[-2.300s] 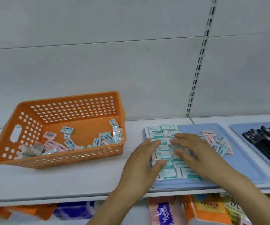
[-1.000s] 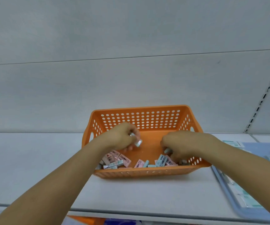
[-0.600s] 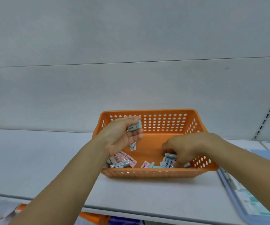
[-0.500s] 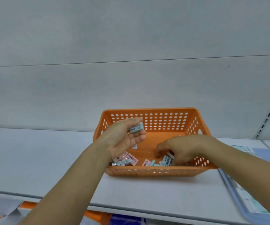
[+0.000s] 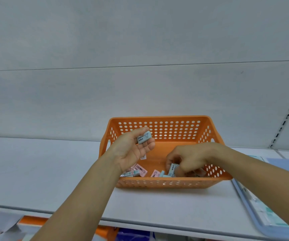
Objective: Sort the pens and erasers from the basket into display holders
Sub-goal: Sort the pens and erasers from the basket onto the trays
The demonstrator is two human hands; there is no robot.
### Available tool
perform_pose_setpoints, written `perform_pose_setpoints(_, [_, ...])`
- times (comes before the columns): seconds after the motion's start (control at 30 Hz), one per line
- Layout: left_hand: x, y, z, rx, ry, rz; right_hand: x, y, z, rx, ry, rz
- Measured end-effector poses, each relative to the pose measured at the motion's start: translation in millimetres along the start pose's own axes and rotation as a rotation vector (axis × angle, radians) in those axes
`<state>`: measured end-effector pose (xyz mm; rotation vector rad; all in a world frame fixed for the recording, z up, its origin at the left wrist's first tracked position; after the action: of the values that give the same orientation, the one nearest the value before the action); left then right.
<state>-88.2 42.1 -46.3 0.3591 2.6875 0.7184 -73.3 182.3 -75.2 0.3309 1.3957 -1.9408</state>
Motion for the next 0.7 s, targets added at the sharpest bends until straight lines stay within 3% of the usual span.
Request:
perform_pose_setpoints(0.27, [0, -1, -1, -0.068, 0.019, -0.018, 5, 3, 4, 0.150, -0.007, -0.007])
perform_pose_setpoints(0.4, [-3, -2, -3, -0.090, 0.015, -0.041, 3, -5, 4, 0.006, 0.022, -0.116])
perform_pose_setpoints(0.57, [-8, 4, -5, -0.106, 0.021, -0.035, -1, -6, 7, -0.059, 0.022, -0.115])
perform_pose_setpoints(0.7, [-14, 9, -5, -0.093, 0.049, -0.012, -23, -29, 7, 0.234, -0.114, -0.283])
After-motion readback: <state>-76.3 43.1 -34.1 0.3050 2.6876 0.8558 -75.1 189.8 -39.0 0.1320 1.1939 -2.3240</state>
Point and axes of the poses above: each hand's wrist, its own x-axis towards the middle knuckle, its own y-axis out of the palm, z = x × y, the point moved 9 cm from there along x, towards the middle knuckle, and after that the axes turned 3 degrees about z, right-handed, at the moved point
